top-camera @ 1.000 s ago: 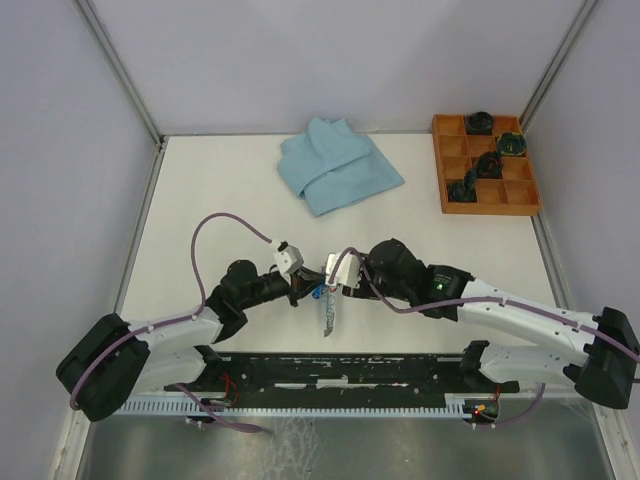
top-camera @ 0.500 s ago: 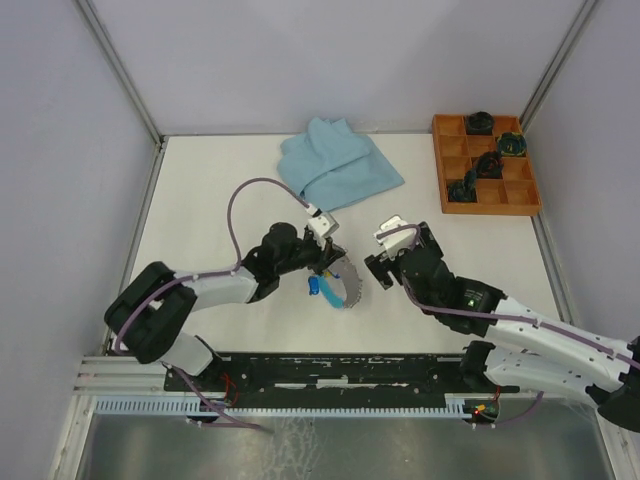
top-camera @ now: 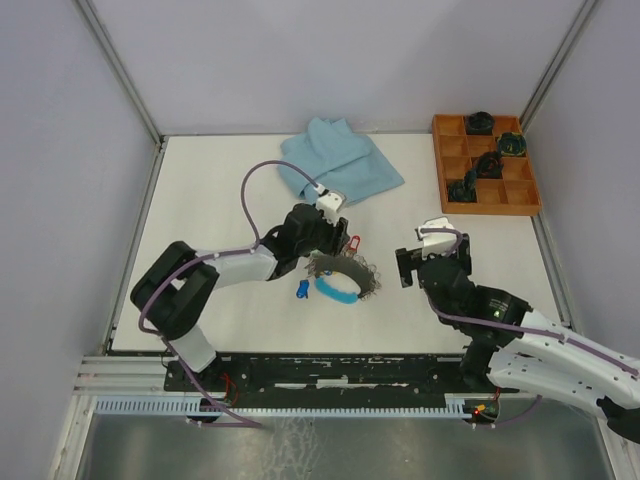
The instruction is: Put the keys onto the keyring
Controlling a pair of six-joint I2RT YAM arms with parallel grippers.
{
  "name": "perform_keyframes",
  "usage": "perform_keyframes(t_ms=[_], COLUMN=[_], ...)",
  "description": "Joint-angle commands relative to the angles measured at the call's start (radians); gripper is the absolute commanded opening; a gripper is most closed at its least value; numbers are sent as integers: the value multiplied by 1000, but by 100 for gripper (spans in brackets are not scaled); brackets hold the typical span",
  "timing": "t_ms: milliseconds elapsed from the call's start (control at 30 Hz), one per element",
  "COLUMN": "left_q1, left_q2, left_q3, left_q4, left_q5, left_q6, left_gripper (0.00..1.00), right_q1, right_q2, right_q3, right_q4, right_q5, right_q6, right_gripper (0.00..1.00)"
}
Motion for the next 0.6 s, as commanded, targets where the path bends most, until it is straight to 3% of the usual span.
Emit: perform_keyframes(t_ms=[0, 67, 200, 267, 300, 567], left_q1=[-3, -2, -3, -3, -2, -3], left_q2=[-164, -268, -456, -548, -594, -892], left_q3=[-17, -51, -97, -101, -97, -37], left_q4=[-94, -146, -311, -434, -492, -815], left_q5=[-206, -282, -410, -454, -462, -500], left_q6=[-99, -142, -231, -280, -299, -305], left_gripper=[63, 73, 80, 97, 100, 99], right_q1=[-3, -3, -3, -4, -4, -3], right_q2=[-8, -8, -20, -31, -37, -111], right_q3=[79, 99, 144, 168, 185, 229], right_q4=[-170, -222, -330, -380, -411, -493], right_q5=[149, 171, 181, 202, 203, 213], right_q6=[173, 221, 274, 288, 297, 269], right_gripper=[100, 100, 100, 100, 100, 100])
